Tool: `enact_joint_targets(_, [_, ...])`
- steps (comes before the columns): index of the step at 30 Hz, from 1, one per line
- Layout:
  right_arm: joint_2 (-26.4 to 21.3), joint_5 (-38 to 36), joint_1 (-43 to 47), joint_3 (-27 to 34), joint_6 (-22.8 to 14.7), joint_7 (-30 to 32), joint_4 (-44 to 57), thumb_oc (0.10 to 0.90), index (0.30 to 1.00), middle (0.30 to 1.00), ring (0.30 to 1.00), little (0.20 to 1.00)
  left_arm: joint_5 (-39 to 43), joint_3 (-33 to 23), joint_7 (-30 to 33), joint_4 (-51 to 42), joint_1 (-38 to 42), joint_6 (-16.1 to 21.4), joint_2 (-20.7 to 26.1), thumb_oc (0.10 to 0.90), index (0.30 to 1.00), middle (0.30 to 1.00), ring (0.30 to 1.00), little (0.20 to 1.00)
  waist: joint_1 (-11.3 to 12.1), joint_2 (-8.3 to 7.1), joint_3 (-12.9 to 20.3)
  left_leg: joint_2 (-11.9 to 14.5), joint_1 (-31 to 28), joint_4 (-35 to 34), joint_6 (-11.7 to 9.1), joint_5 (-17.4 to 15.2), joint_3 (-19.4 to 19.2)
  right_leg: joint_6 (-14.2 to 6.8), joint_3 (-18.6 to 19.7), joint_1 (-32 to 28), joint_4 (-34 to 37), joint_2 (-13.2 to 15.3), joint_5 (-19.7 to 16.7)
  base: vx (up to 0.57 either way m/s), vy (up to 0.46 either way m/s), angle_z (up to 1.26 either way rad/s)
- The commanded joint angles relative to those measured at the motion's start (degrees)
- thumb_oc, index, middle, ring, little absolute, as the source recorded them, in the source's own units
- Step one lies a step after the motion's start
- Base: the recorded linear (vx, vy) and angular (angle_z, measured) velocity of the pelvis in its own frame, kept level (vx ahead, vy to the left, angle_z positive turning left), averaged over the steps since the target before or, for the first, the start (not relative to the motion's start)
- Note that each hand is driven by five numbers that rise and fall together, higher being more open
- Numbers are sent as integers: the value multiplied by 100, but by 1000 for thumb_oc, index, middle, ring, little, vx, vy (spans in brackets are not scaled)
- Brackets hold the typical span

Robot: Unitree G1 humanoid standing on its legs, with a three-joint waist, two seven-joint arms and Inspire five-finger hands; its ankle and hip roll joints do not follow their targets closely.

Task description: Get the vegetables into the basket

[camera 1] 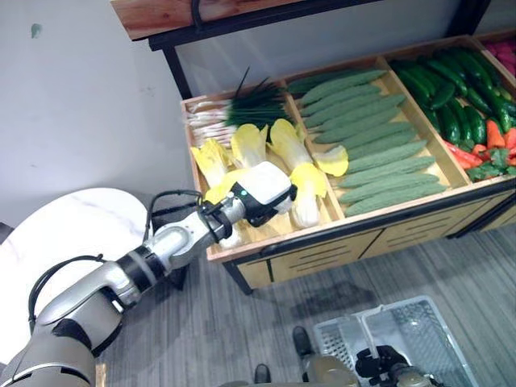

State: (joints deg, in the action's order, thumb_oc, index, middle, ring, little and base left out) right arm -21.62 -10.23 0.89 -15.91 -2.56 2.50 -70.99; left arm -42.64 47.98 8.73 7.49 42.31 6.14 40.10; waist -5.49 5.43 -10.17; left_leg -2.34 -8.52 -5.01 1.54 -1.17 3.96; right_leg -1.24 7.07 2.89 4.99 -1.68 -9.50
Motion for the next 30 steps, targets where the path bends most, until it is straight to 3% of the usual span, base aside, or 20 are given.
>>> enact_joint_targets(1, [30,-258,-271,133,-81,-31,-31,400,300,300,300,300,367,-857,401,-517,368,29,356,400,300,300,300,300,-29,-465,666,-139,454,1,-301,114,324,-391,133,-692,1,102,827,-40,-12,3])
enact_joint_targets(6, [21,-310,-351,383,30,-35,-284,400,300,300,300,300,684,-1617,465,-1731,-79,210,813,400,300,300,300,300,71,-563,779,-124,426,1,-324,100,369,-365,68,-740,1,106,825,-43,-5,5])
enact_joint_targets(17, [51,-352,-494,570,101,-6,-607,400,300,300,300,300,1166,-2646,460,-2944,-1054,340,1100,400,300,300,300,300,138,-638,832,-98,312,1,-288,25,302,-359,87,-855,1,127,870,-8,8,3])
enact_joint_targets(30, [110,-368,-507,549,108,12,-574,400,300,300,300,300,1300,-2805,446,-3081,-1254,322,1042,400,300,300,300,300,130,-677,815,-91,257,1,-241,-38,143,-410,202,-857,1,174,841,1,20,-3])
